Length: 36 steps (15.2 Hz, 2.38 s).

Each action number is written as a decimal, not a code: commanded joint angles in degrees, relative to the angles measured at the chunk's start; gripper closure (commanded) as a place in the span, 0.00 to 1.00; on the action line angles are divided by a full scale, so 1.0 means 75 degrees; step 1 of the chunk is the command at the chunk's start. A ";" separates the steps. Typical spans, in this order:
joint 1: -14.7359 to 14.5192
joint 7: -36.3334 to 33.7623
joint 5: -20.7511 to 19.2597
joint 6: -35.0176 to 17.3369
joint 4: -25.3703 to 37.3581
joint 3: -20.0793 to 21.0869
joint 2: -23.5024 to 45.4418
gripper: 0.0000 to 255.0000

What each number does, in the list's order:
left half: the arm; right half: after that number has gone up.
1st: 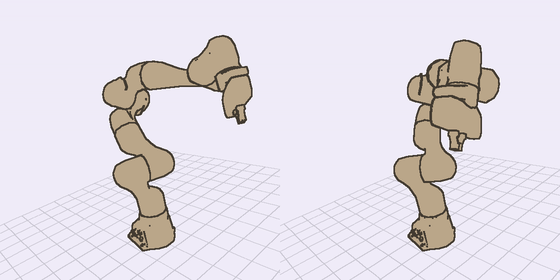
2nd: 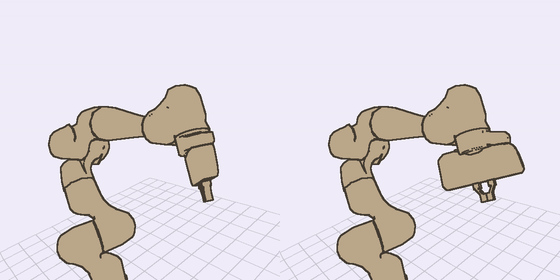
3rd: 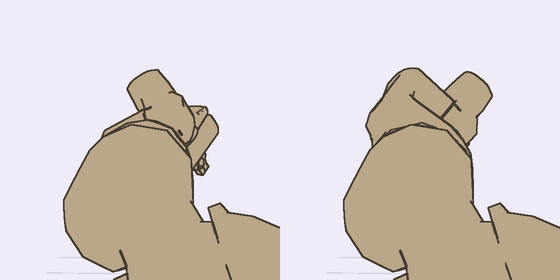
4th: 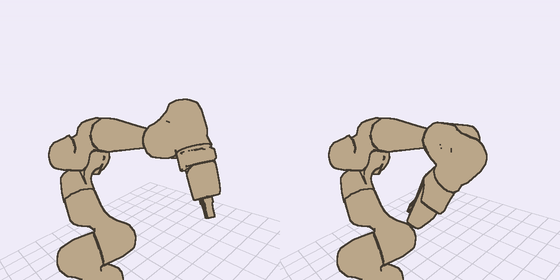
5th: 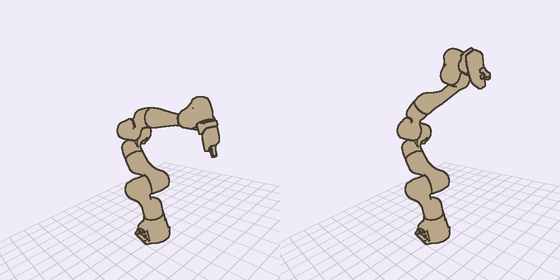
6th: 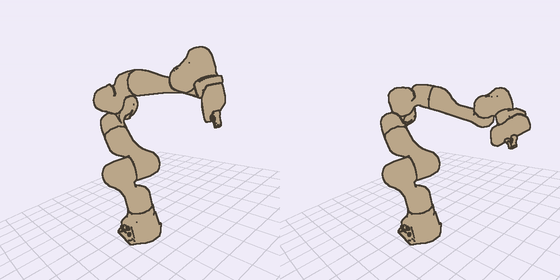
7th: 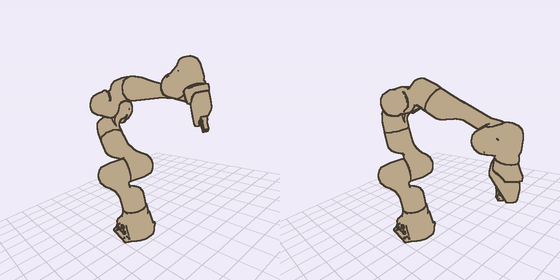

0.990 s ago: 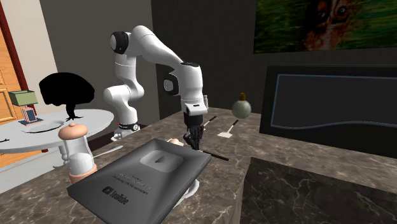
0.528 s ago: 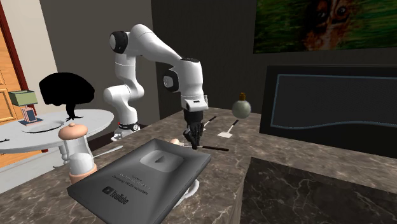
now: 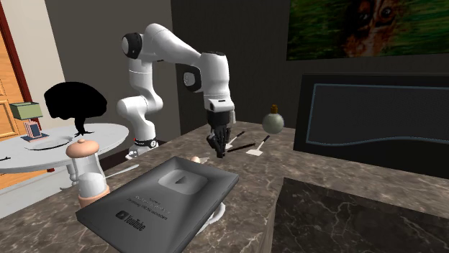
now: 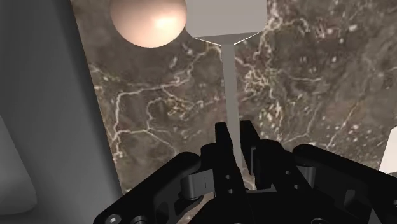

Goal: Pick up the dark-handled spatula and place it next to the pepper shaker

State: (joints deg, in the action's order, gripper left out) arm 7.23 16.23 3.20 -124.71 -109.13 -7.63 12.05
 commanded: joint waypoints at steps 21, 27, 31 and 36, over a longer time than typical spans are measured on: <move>-0.0012 -0.0117 -0.0123 0.2129 0.1608 -0.0026 -0.0525 1.00; -0.0361 -0.0746 -0.0287 0.2003 0.0695 0.0222 -0.1331 1.00; -0.0675 -0.1400 -0.0389 0.1855 -0.0138 0.0533 -0.2026 1.00; -0.1044 -0.2239 -0.0423 0.1759 -0.0960 0.0992 -0.2754 1.00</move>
State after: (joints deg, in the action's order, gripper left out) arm 0.01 0.91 0.05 -111.30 -115.38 -0.97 -7.90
